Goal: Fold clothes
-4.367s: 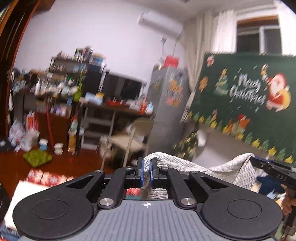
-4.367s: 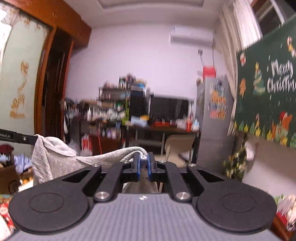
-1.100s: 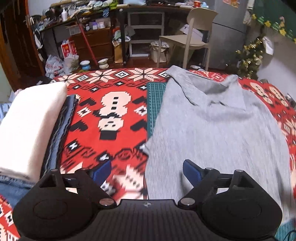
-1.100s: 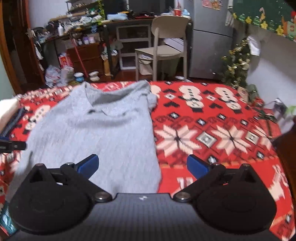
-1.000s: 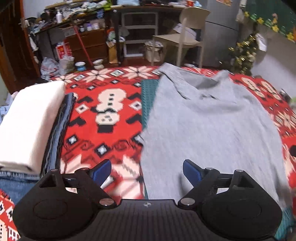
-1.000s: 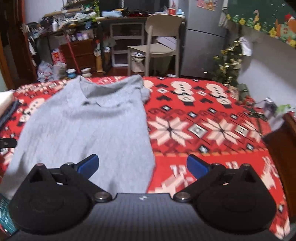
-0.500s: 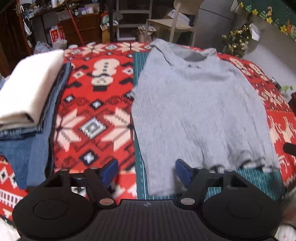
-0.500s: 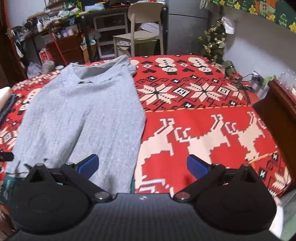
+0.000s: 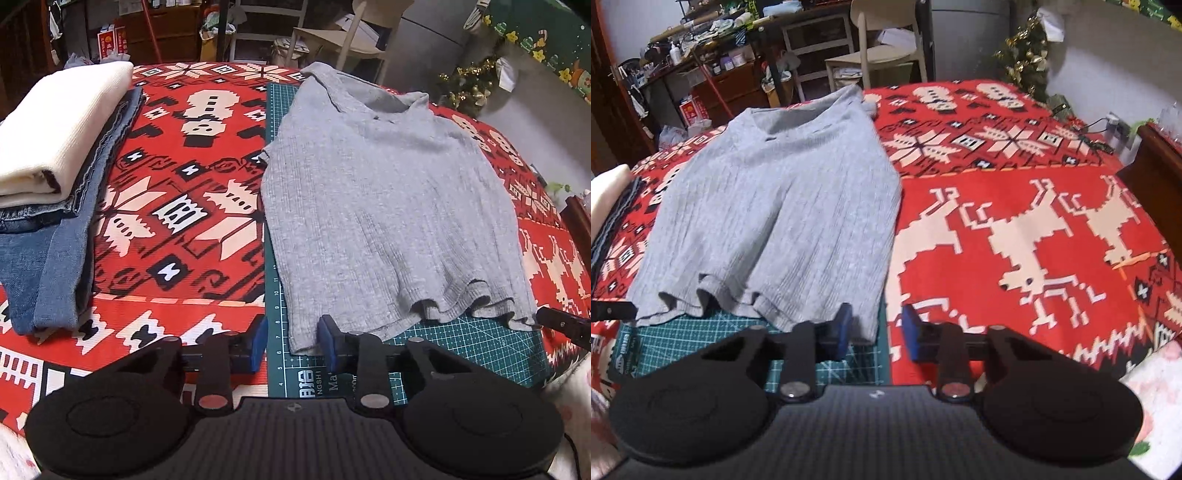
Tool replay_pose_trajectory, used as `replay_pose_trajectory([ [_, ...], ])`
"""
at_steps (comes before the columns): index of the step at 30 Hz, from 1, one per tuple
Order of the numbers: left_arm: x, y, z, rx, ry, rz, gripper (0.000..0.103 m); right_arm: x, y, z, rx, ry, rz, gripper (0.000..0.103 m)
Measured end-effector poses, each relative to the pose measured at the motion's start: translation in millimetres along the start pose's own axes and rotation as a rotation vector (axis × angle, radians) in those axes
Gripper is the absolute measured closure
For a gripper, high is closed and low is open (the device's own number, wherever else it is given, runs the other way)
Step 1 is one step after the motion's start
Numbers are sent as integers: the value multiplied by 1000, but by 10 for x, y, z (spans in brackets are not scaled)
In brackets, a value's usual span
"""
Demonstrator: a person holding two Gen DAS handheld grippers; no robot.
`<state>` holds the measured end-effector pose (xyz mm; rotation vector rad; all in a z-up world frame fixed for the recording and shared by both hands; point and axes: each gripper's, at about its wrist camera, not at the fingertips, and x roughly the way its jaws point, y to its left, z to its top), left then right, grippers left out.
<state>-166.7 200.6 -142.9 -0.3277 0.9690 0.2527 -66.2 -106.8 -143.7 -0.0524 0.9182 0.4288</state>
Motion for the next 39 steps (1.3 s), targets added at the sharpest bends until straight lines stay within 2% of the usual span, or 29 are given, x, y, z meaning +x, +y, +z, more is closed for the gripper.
replay_pose_trajectory([
  [3,-1,-54,-16,44,-11,31,79,30,61,-12,-22,13,9,80],
  [5,-4,-102,-34,85,-30,58,86,58,114,-21,-45,25,12,92],
  [6,-1,-124,-34,107,-32,56,97,69,136,-26,-57,26,4,92],
  [8,3,-174,-37,148,-34,69,97,70,169,-13,-84,27,-10,101],
  [13,-54,-184,-39,194,-33,141,100,62,26,86,-67,64,-84,102],
  [20,-284,23,-109,148,0,122,100,-38,-333,130,15,116,-136,102],
  [23,-270,75,-167,137,34,129,100,-50,-444,98,43,139,-156,102],
  [25,-245,96,-201,134,58,137,100,-49,-481,79,41,154,-178,102],
  [29,-249,80,-224,150,56,137,99,-69,-465,70,29,155,-186,102],
  [33,-298,109,-191,120,35,100,90,-124,-473,90,35,128,-139,100],
  [35,-348,130,-172,102,9,97,80,-171,-483,117,32,104,-139,95],
  [36,-371,141,-161,91,-5,99,69,-185,-495,133,29,94,-144,92],
  [37,-392,148,-145,81,-17,100,65,-201,-519,145,33,86,-145,89],
  [39,-431,156,-101,60,-35,95,64,-217,-583,171,52,71,-141,83],
])
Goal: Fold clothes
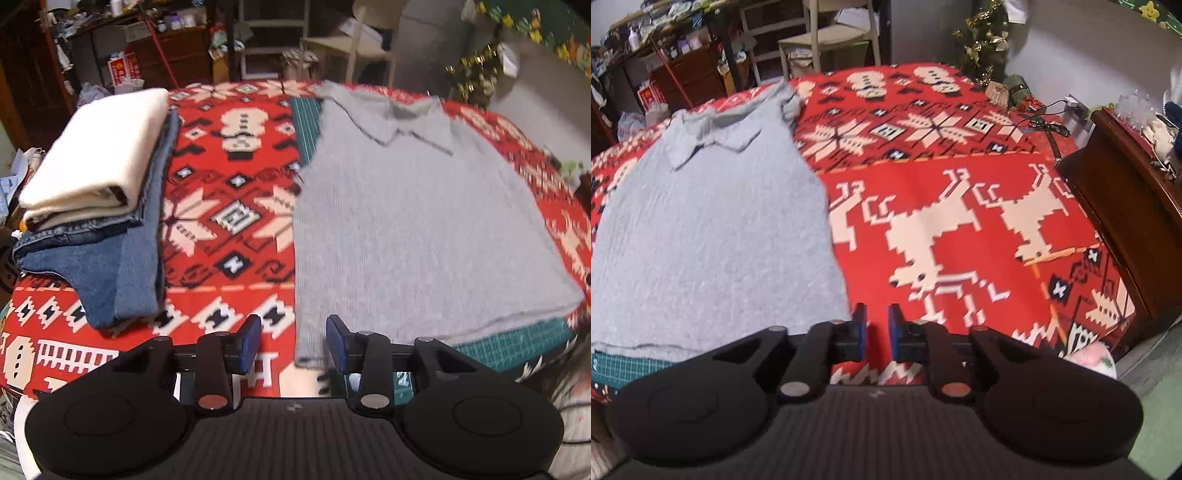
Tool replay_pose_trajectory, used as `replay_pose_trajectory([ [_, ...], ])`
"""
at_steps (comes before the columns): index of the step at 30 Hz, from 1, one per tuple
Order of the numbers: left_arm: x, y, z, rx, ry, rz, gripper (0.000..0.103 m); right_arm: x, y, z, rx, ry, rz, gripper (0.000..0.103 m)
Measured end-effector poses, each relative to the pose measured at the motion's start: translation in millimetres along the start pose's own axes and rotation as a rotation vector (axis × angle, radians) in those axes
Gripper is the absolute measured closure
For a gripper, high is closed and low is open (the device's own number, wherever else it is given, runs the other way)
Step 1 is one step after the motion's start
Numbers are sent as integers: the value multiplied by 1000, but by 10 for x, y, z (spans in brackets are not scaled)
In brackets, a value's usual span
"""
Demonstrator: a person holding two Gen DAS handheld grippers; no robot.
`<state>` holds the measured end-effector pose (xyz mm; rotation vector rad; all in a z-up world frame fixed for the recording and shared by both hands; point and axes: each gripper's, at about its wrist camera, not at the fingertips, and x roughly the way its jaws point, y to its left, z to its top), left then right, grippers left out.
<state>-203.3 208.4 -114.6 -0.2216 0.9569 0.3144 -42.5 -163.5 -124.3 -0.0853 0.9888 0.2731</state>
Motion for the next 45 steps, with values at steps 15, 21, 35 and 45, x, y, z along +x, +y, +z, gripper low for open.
replay_pose_trajectory([
  [15,422,-637,668,84,-50,-18,37,341,16,568,-154,-111,37,22],
  [21,742,-968,950,144,-44,-117,33,541,66,896,-216,-151,58,17],
  [35,1067,-1663,1499,172,-104,-241,32,1011,-15,1364,-272,-203,128,1],
  [45,1356,-2160,1929,91,-19,-409,41,1132,-177,1649,-183,-175,190,18],
])
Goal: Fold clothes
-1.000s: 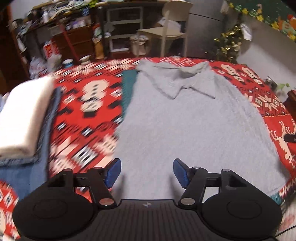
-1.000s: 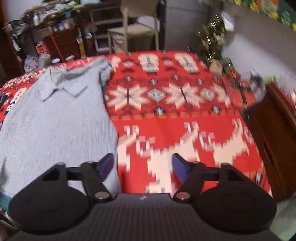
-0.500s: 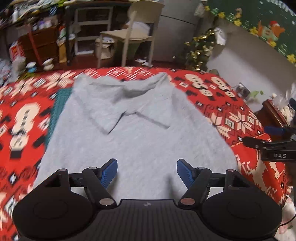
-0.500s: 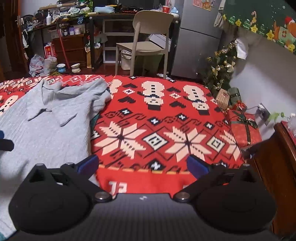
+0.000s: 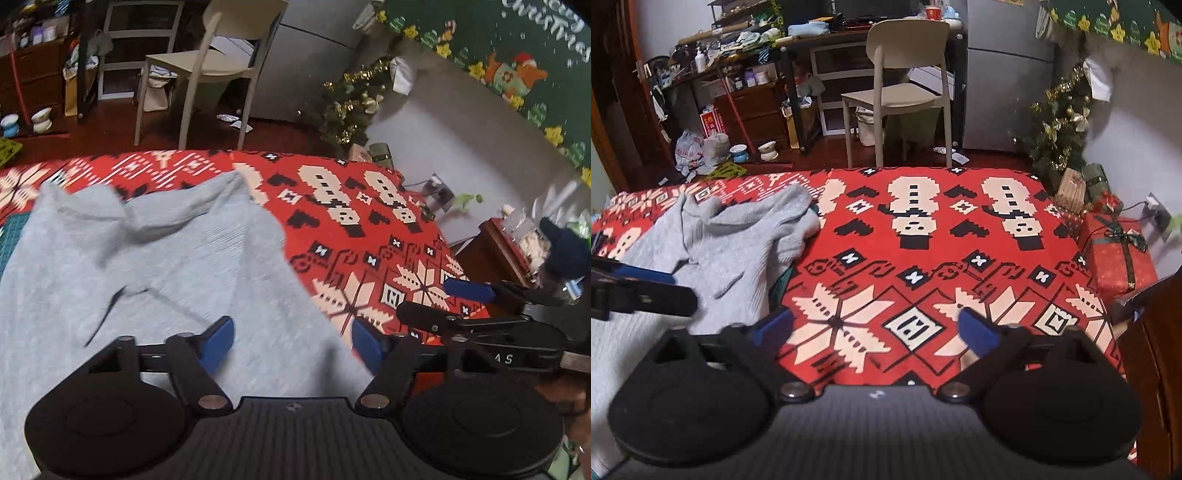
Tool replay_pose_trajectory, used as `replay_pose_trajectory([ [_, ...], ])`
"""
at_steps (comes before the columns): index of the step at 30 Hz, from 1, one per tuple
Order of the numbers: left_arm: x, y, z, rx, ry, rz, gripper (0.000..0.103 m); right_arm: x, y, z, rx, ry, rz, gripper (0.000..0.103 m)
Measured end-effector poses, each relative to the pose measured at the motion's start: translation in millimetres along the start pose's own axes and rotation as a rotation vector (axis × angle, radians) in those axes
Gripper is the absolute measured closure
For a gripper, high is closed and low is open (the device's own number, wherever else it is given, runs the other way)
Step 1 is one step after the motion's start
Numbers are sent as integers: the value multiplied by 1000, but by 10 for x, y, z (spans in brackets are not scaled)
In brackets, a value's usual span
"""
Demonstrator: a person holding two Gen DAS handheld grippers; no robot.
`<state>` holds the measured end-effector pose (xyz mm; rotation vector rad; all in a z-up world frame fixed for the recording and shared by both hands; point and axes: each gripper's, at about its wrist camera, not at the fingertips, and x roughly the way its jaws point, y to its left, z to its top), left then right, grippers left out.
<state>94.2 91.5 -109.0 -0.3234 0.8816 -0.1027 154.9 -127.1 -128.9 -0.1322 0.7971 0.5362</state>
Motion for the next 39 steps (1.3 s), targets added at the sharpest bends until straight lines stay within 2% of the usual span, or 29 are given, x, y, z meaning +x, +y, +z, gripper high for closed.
replay_pose_trajectory([
  [3,156,-192,73,29,19,48,41,-8,-58,22,27,3,-13,21],
  [6,294,-333,122,51,40,107,41,-11,-106,18,43,10,-14,29],
  [8,349,-317,108,62,56,161,49,4,-118,13,54,19,-8,36],
  [9,360,-288,96,61,61,188,62,12,-124,11,59,24,-5,36],
  [10,342,-225,79,47,60,199,70,18,-133,13,69,28,2,36],
  [12,270,-65,33,7,59,178,73,25,-121,20,84,30,30,36],
  [13,238,19,1,-6,61,179,79,34,-108,27,86,31,41,36],
  [16,175,197,-91,-22,72,212,90,113,-19,55,79,41,68,36],
  [21,51,540,-240,-110,74,228,91,231,180,98,98,55,133,40],
  [22,24,576,-247,-130,73,221,91,259,219,98,110,59,157,48],
  [23,-4,592,-249,-143,72,210,91,295,266,94,115,66,177,65],
  [24,-33,589,-247,-146,67,199,91,342,310,88,110,79,179,74],
  [25,-61,583,-246,-142,61,189,91,392,351,81,101,94,175,89],
  [26,-94,571,-250,-132,55,183,91,446,402,68,81,110,156,94],
  [28,-170,563,-264,-112,39,179,91,500,477,37,44,130,129,95],
  [39,-458,826,-376,-181,-4,161,91,388,922,-71,-4,136,290,92],
])
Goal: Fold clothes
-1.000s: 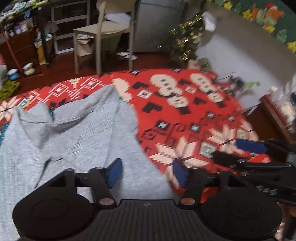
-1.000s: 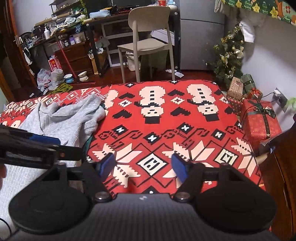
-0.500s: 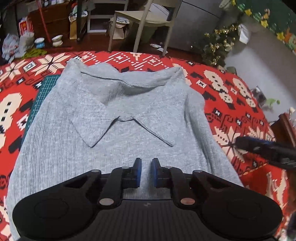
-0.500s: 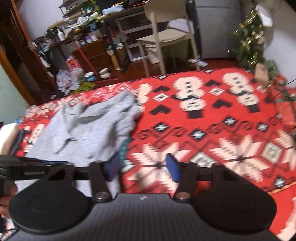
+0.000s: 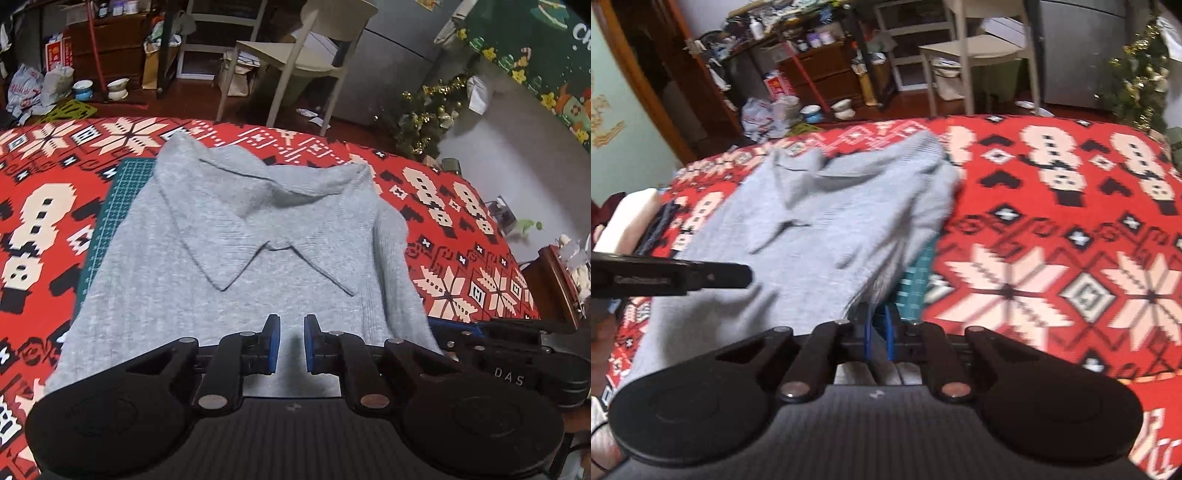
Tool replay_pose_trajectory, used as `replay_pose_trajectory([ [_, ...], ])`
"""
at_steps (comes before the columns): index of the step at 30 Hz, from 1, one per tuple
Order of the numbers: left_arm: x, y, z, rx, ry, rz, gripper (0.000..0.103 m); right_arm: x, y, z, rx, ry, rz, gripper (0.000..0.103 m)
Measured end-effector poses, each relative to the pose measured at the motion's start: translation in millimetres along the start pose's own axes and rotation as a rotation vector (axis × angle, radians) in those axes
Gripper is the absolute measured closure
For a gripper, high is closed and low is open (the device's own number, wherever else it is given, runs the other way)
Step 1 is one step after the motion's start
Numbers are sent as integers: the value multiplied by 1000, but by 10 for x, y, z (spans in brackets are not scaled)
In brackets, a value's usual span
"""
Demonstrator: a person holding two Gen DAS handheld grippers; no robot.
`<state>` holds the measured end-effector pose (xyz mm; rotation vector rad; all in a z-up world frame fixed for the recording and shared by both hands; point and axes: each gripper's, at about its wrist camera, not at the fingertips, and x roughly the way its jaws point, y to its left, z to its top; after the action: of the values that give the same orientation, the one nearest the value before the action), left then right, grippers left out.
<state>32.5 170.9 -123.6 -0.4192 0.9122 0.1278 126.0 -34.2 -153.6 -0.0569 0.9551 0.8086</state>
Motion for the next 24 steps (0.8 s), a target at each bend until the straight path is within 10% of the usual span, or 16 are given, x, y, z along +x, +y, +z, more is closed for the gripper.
replay_pose_trajectory([
  [17,-59,273,-129,-53,21,-25,90,311,132,38,141,-59,-61,79],
  [20,-56,295,-146,-68,33,-55,90,346,154,51,128,-59,-57,101],
  [24,-61,303,-161,-66,39,-79,90,282,148,68,97,-59,-79,102],
])
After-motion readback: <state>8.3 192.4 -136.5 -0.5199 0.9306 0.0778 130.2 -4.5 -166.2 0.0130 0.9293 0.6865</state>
